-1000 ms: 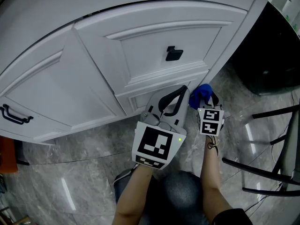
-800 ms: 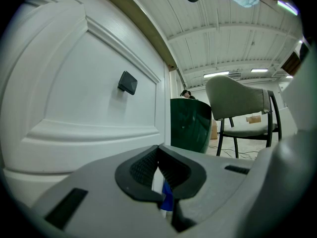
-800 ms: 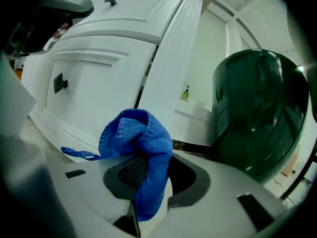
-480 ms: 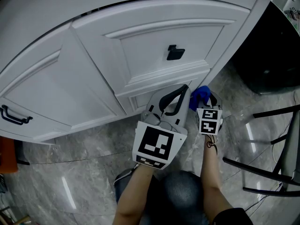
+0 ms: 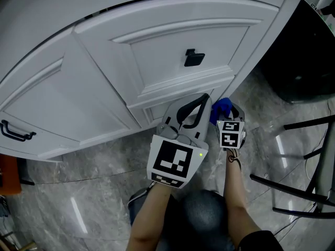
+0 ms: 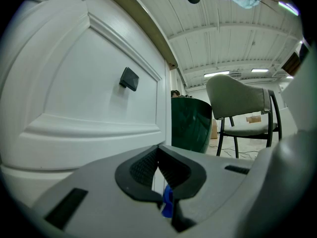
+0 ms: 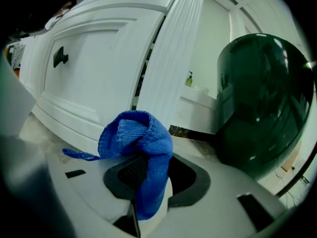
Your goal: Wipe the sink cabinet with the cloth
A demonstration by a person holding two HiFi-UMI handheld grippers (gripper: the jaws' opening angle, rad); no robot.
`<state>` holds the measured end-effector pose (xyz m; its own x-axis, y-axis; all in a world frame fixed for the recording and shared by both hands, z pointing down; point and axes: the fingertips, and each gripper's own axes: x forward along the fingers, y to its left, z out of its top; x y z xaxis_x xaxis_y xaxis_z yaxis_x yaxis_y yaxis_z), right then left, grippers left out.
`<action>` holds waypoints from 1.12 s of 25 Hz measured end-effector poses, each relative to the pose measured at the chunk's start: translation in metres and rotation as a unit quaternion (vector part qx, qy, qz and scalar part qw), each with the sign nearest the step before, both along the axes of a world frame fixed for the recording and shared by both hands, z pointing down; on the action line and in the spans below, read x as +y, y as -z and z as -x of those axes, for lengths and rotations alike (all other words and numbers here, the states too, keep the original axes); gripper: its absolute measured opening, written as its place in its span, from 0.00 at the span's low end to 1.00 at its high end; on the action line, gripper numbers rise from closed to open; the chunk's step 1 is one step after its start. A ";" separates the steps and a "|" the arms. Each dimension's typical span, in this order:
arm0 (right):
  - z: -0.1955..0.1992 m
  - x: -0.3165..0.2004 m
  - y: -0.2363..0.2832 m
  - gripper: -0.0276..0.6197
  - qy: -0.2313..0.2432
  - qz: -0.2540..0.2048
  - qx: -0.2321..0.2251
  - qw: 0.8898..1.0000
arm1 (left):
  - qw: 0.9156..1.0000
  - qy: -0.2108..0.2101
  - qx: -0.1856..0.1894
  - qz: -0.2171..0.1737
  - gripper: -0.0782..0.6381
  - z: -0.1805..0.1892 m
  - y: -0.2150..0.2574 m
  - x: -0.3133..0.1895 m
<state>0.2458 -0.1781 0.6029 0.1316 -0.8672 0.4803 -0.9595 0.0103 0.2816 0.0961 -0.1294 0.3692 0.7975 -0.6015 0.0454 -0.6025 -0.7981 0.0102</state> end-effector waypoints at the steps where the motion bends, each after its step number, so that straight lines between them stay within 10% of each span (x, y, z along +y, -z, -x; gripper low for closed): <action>1: -0.001 0.000 -0.006 0.22 -0.001 0.006 0.000 1.000 | 1.000 0.000 0.000 0.000 0.11 0.000 0.000 0.000; 18: 0.000 0.000 -0.056 0.22 -0.005 0.057 -0.049 0.997 | 1.000 -0.004 -0.006 0.006 0.11 -0.007 -0.012 -0.006; 28: -0.002 0.020 -0.037 0.22 -0.011 0.048 -0.200 0.978 | 1.000 -0.007 0.001 0.002 0.11 -0.014 -0.012 -0.011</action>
<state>0.2473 -0.1584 0.6397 -0.0658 -0.8150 0.5757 -0.9929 -0.0037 -0.1186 0.1099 -0.1403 0.3808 0.8055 -0.5907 0.0467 -0.5918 -0.8059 0.0143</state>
